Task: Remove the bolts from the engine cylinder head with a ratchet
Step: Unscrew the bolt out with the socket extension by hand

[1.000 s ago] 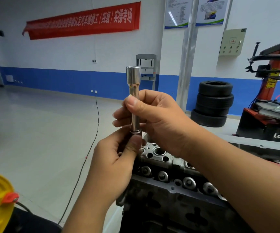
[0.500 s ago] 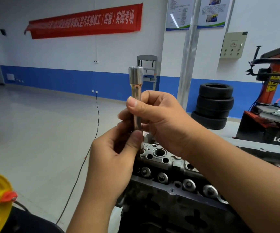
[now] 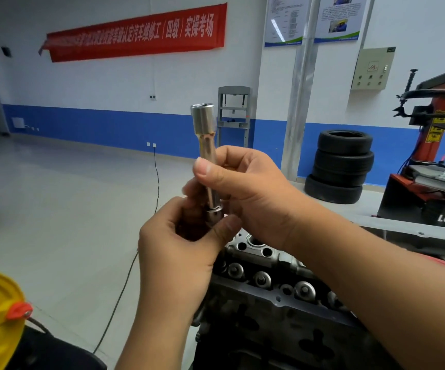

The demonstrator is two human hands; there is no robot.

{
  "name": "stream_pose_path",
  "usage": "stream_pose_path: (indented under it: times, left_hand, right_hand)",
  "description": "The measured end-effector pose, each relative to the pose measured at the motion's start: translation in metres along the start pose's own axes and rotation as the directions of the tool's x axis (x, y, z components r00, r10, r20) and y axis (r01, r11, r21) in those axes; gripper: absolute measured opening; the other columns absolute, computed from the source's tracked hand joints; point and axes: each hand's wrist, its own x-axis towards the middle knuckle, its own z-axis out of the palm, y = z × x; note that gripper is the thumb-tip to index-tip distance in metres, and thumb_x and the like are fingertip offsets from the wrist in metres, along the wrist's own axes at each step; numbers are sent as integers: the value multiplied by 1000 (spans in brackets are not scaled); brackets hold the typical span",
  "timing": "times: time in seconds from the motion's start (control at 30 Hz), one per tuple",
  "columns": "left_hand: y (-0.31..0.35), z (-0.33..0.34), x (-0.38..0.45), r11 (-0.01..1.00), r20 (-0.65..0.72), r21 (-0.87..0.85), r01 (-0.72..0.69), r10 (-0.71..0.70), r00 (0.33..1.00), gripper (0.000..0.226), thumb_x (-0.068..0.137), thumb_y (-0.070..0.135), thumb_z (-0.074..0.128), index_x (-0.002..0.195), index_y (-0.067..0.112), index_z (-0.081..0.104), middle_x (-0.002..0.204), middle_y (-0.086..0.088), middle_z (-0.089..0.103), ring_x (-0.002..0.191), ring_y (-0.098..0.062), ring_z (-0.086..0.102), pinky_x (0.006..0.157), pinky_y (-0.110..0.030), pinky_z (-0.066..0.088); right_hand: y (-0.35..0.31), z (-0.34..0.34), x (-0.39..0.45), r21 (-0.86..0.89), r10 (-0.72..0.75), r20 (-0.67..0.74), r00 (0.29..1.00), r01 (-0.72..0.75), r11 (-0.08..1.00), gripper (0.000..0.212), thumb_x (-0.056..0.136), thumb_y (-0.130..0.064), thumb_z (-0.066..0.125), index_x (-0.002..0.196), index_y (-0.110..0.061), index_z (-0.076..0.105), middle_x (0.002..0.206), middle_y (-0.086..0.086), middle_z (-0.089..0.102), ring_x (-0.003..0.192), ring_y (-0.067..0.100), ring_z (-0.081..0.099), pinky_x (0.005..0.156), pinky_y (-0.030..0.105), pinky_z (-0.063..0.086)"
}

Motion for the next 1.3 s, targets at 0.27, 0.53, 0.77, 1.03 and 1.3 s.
stream_pose_path:
  times: [0.27, 0.53, 0.77, 1.03, 1.3]
  left_hand:
    - [2, -2, 1, 991, 172, -108, 80, -61, 983, 28, 101, 6, 62, 108, 28, 78, 105, 7, 80, 101, -14, 76, 90, -34, 60]
    - [0, -4, 0, 993, 74, -85, 78, -71, 995, 42, 66, 48, 83, 106, 36, 79, 90, 7, 80, 86, -11, 77, 73, -20, 60]
    - [4, -1, 0, 983, 203, -140, 120, -91, 975, 27, 104, 25, 54, 112, 38, 76, 104, 4, 80, 101, -17, 76, 96, -41, 57]
    - [5, -2, 0, 988, 20, -141, 68, -66, 998, 24, 66, 34, 82, 89, 38, 79, 82, 6, 78, 78, -7, 76, 71, -15, 57]
    - [3, -3, 0, 962, 188, -237, 138, -94, 978, 24, 102, 36, 56, 105, 35, 80, 99, -4, 80, 93, -20, 78, 83, -29, 61]
  right_hand:
    - [0, -5, 0, 3, 10, 51, 999, -10, 1000, 22, 102, -27, 57, 102, -7, 66, 96, 12, 77, 94, 28, 74, 91, 42, 59]
    - [1, -5, 2, -33, 58, 28, 998, -57, 998, 23, 93, -29, 70, 95, -8, 60, 96, 18, 75, 90, 28, 74, 98, 58, 54]
    - [0, -5, 2, -99, 51, 6, 999, -50, 994, 30, 96, -42, 57, 97, -13, 67, 101, 9, 78, 88, 18, 73, 80, 42, 50]
    - [2, -6, 3, -84, 42, 26, 999, -40, 996, 15, 92, -30, 69, 89, -15, 66, 100, 16, 77, 93, 26, 73, 97, 56, 53]
    - [-1, -3, 2, -124, 91, 110, 990, -77, 989, 29, 100, -41, 52, 96, -20, 71, 102, 6, 79, 89, 18, 69, 67, 30, 40]
